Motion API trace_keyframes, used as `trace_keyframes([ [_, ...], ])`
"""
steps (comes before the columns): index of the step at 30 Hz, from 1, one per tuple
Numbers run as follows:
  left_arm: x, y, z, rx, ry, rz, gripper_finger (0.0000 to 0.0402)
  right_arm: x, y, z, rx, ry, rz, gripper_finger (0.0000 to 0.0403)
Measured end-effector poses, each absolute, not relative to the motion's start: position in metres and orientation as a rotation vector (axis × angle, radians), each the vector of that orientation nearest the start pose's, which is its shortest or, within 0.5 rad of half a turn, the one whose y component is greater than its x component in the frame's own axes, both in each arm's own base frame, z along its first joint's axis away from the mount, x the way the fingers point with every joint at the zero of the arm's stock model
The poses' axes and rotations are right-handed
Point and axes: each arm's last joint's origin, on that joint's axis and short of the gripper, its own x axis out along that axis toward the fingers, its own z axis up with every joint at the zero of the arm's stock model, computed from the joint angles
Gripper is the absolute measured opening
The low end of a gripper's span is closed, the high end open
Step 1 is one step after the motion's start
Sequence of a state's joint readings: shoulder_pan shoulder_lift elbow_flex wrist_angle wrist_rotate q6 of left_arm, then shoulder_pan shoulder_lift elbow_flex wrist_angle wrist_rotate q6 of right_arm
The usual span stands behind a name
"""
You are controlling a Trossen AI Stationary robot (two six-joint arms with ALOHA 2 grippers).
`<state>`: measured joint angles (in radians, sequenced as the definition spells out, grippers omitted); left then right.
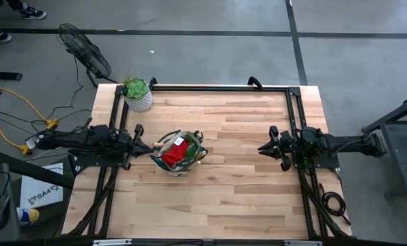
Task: Pick & Place Garden tools in Gardening bag
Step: Return to Home Position
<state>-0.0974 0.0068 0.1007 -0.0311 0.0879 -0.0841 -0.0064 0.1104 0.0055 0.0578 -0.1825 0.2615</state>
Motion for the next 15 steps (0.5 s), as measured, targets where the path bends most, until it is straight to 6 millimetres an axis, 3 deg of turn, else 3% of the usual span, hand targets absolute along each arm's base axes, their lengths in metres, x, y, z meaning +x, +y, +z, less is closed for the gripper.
trace_keyframes([
  [8, 0.096, -0.004, 0.176, -0.081, -0.079, -0.111, 0.0000, 0.104, 0.005, 0.162, 0.265, 0.070, 0.168, 0.0057],
  [15, 0.096, -0.004, 0.177, -0.080, -0.098, -0.113, 0.0000, 0.104, 0.005, 0.162, 0.265, 0.070, 0.169, 0.0057],
])
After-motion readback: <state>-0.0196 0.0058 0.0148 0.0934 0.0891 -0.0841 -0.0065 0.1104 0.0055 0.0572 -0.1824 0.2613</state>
